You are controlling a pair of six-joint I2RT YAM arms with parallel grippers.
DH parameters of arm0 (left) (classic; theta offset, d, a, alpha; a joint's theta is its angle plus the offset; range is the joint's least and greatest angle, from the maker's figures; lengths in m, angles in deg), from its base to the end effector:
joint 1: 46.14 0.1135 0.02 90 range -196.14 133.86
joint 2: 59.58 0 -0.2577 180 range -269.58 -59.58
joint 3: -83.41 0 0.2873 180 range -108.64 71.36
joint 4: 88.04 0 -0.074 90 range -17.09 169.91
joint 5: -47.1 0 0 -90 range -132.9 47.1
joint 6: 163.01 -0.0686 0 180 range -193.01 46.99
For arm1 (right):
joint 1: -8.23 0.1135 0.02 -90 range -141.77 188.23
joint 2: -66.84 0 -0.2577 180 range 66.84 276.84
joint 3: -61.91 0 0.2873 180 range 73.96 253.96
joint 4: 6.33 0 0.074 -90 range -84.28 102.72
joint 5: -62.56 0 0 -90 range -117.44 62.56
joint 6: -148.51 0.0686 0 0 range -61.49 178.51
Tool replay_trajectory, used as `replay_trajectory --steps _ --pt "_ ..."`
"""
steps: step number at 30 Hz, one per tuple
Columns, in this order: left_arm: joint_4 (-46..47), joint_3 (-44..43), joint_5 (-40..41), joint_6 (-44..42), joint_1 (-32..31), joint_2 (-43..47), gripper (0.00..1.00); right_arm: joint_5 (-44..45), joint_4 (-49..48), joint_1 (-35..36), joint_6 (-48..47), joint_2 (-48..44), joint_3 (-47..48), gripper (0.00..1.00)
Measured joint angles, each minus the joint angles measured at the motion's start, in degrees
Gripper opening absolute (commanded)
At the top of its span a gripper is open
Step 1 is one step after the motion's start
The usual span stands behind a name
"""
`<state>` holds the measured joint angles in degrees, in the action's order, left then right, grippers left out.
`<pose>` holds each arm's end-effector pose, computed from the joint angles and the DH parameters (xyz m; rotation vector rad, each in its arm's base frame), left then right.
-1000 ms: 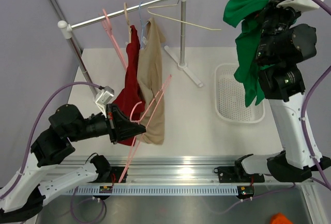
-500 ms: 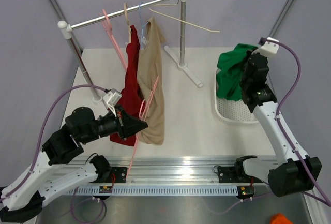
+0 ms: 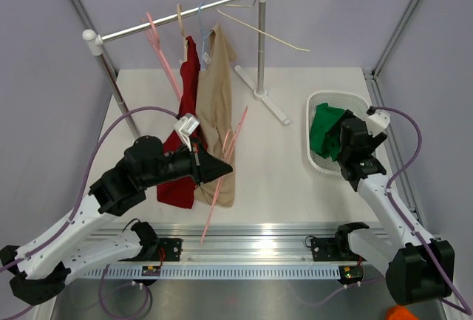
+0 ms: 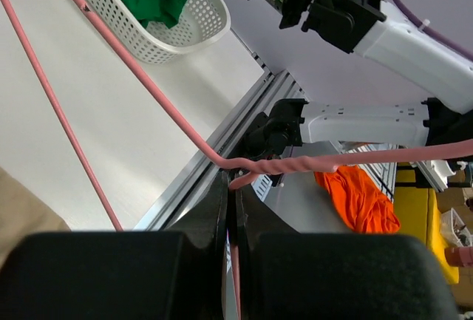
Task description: Remove the t-shirt from the hanger
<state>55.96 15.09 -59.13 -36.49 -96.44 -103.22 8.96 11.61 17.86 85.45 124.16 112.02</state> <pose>0.1333 -0.1905 0.3839 0.4612 1.9128 -1.3033 0.2857 0.0072 0.2394 0.6729 1.8043 -0.2128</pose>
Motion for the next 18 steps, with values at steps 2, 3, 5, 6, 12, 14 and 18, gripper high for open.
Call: replay_trajectory --steps 2,3,5,6,12,14,18 --pt "1.2 -0.15 0.55 1.11 0.0 -1.57 0.0 -2.12 3.45 -0.02 -0.39 -1.46 0.87 0.99" --pt "1.57 -0.37 0.9 1.6 0.0 -2.25 0.0 -3.58 5.84 -0.02 -0.59 -2.19 2.19 0.99" --pt "2.6 -0.85 1.53 2.54 0.0 -3.52 0.0 -7.02 9.29 -0.02 -1.2 -4.42 5.75 0.99" --pt "3.23 -1.2 1.73 2.91 -0.07 -4.17 0.0 -9.75 10.91 0.0 -1.51 -6.01 7.61 1.0" --pt "7.69 -2.36 4.72 4.0 -1.29 -8.28 0.0 -26.6 13.99 4.63 -1.31 -18.75 14.36 0.99" --pt "8.59 -3.15 6.67 3.78 -1.4 -10.34 0.0 -31.74 13.7 11.82 -0.87 -21.38 14.43 0.99" --pt "10.82 -6.01 10.99 3.41 -1.44 -16.13 0.0 -35.41 14.05 30.64 -0.39 -20.26 14.19 0.94"
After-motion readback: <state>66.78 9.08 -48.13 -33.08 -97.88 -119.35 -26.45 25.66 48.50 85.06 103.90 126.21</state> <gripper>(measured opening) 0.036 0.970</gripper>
